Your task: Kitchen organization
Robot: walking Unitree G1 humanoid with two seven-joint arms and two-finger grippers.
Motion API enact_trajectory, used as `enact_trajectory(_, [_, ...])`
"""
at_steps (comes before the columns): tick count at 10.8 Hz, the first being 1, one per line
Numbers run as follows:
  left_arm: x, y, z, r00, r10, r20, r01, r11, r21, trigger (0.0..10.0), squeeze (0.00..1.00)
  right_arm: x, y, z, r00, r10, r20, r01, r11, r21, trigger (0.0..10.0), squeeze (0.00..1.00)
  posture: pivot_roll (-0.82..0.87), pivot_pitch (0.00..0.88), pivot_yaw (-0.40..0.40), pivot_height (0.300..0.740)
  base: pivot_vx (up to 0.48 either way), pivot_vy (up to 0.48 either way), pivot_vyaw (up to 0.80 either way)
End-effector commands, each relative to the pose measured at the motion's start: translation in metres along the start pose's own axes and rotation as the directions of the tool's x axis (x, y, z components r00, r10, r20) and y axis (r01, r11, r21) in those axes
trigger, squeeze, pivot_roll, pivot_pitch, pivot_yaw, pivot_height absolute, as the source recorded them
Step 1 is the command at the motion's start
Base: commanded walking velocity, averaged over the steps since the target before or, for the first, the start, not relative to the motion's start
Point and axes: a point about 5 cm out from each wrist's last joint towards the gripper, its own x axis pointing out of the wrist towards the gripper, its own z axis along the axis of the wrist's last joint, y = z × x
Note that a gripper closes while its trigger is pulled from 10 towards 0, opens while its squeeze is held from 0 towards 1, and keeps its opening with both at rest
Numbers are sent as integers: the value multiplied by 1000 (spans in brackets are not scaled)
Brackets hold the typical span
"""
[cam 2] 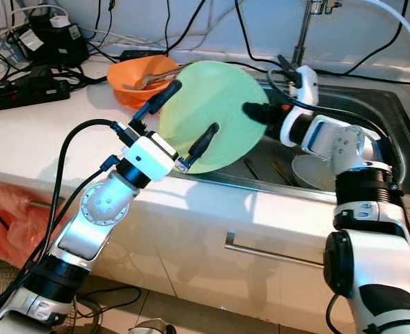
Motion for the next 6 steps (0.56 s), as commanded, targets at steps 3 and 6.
enact_trajectory(3, [-4,3,-4,998,18,-52,-22,996,-87,10000,1000,-10,-27,-10,982,-186,-39,184,982,-50,0,0,161,33,37,740,0,0,0])
enact_trajectory(6, [-9,8,-12,990,61,-124,-74,991,-110,10000,1000,-14,-38,-11,968,-249,-8,249,968,-45,0,0,164,33,33,740,0,0,0])
